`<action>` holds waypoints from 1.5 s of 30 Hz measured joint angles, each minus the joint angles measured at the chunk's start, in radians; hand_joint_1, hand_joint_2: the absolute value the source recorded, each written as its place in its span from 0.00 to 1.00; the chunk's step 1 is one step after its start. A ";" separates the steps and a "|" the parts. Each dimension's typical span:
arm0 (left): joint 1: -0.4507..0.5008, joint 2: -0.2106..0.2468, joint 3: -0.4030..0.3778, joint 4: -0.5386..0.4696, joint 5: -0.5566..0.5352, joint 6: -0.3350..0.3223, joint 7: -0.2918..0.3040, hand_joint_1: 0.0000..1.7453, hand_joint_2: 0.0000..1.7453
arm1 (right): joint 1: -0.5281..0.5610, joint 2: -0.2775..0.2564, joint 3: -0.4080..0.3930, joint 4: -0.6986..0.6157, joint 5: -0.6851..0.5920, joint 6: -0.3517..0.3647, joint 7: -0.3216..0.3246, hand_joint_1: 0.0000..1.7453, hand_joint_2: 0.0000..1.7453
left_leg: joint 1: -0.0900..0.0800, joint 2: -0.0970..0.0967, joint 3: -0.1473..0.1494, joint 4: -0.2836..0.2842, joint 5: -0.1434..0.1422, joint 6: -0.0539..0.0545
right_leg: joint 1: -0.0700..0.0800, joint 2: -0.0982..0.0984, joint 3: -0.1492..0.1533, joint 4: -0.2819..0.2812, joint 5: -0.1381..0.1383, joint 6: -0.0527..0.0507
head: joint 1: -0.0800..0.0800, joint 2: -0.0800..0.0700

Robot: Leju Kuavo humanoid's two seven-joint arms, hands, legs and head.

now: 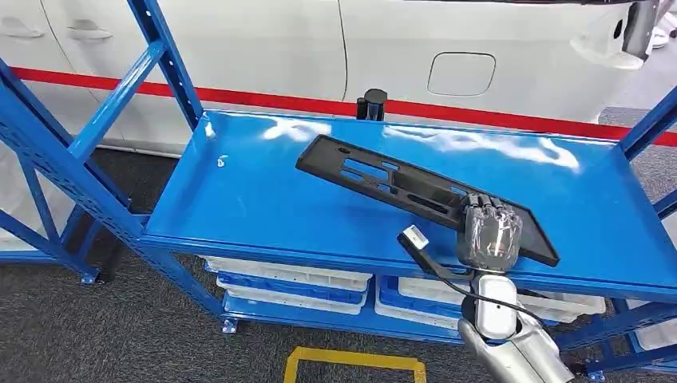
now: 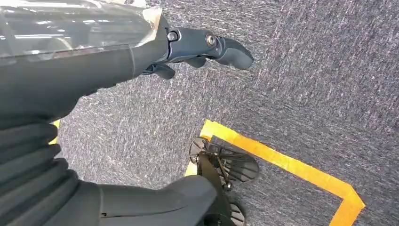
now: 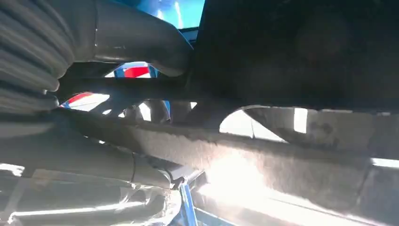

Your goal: Take the parts from the cabinet and place them on the table.

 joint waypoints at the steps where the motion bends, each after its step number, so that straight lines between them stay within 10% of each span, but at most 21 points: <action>1: 0.000 0.000 0.000 0.000 0.000 0.000 0.000 0.00 1.00 | -0.002 -0.009 0.005 -0.006 0.000 0.000 0.000 1.00 1.00 | 0.000 0.000 0.000 0.000 0.000 0.000 | 0.000 0.000 0.000 0.000 0.000 0.000 | 0.000 0.000; 7: -0.002 0.000 0.003 0.000 -0.009 0.011 0.005 0.00 1.00 | 0.002 -0.064 -0.005 -0.090 0.000 -0.074 -0.072 1.00 1.00 | 0.000 0.000 0.000 0.000 0.000 0.000 | 0.000 0.000 0.000 0.000 0.000 0.000 | 0.000 0.000; 11: -0.006 -0.001 0.011 0.000 -0.014 0.023 0.010 0.00 1.00 | 0.105 0.130 -0.157 -0.219 -0.109 -0.119 -0.598 1.00 1.00 | 0.002 0.001 0.000 0.000 -0.001 -0.001 | 0.002 0.001 -0.001 0.000 0.000 0.000 | -0.001 0.000; 14: -0.011 -0.005 0.016 0.000 -0.020 0.033 0.014 0.00 1.00 | 0.154 0.293 -0.296 -0.276 -0.422 -0.121 -1.032 1.00 1.00 | 0.005 -0.003 0.000 -0.001 -0.001 -0.002 | 0.005 -0.006 0.000 0.000 -0.003 -0.003 | 0.000 0.000; 17: -0.011 -0.008 0.026 0.000 -0.021 0.040 0.017 0.00 1.00 | 0.177 0.393 -0.383 -0.307 -0.639 -0.122 -1.173 1.00 1.00 | 0.005 -0.002 0.001 -0.002 -0.001 -0.002 | 0.005 -0.006 0.001 0.000 -0.003 -0.003 | 0.000 0.000; 21: -0.012 -0.008 0.032 0.000 -0.021 0.042 0.017 0.00 1.00 | 0.217 0.439 -0.391 -0.356 -0.861 -0.122 -1.219 1.00 1.00 | 0.005 -0.001 0.001 -0.002 -0.001 -0.002 | 0.005 -0.005 0.001 0.000 -0.003 -0.003 | 0.000 0.000; 45: -0.011 -0.012 0.059 0.002 -0.004 0.053 0.012 0.00 1.00 | 0.232 0.434 -0.302 -0.416 -1.091 -0.097 -1.225 1.00 1.00 | 0.005 -0.002 0.001 -0.002 -0.001 -0.002 | 0.005 -0.005 0.001 0.000 -0.003 -0.003 | 0.000 0.000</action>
